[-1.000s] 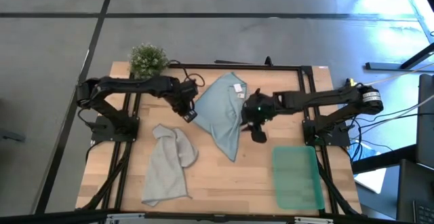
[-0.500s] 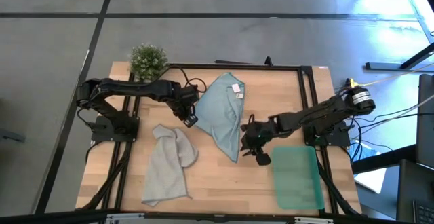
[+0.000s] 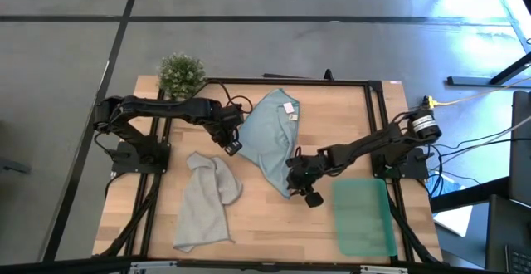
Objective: Roll microfiber towels into tight, uniform cylinder then place into a basket
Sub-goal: Fold the blue towel
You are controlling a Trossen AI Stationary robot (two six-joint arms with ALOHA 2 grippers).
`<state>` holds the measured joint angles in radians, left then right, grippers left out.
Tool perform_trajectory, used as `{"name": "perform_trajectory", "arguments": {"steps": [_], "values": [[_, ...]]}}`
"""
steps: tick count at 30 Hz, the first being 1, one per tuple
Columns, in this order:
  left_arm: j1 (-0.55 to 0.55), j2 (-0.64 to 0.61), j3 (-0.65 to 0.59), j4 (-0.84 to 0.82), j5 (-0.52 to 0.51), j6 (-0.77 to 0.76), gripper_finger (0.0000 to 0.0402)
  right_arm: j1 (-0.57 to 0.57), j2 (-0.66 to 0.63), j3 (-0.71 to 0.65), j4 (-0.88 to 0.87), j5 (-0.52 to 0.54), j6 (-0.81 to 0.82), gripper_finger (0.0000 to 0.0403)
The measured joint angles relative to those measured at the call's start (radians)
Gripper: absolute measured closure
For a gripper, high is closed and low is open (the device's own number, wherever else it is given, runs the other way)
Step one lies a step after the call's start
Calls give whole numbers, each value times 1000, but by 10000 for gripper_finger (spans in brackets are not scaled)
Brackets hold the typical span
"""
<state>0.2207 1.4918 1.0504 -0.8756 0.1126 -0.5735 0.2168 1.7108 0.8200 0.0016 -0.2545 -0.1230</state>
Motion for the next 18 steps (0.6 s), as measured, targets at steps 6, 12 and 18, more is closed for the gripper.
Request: {"name": "perform_trajectory", "arguments": {"steps": [6, 12, 18], "values": [[0, 0, 0, -2, 0, 0, 401, 5, 84, 0, 31, 9, 10, 289], [0, 0, 0, 0, 0, 0, 401, 5, 115, 4, 57, 14, 25, 289], [0, 0, 0, 1, 1, 0, 401, 6, 118, 5, 54, 116, 44, 289]]}}
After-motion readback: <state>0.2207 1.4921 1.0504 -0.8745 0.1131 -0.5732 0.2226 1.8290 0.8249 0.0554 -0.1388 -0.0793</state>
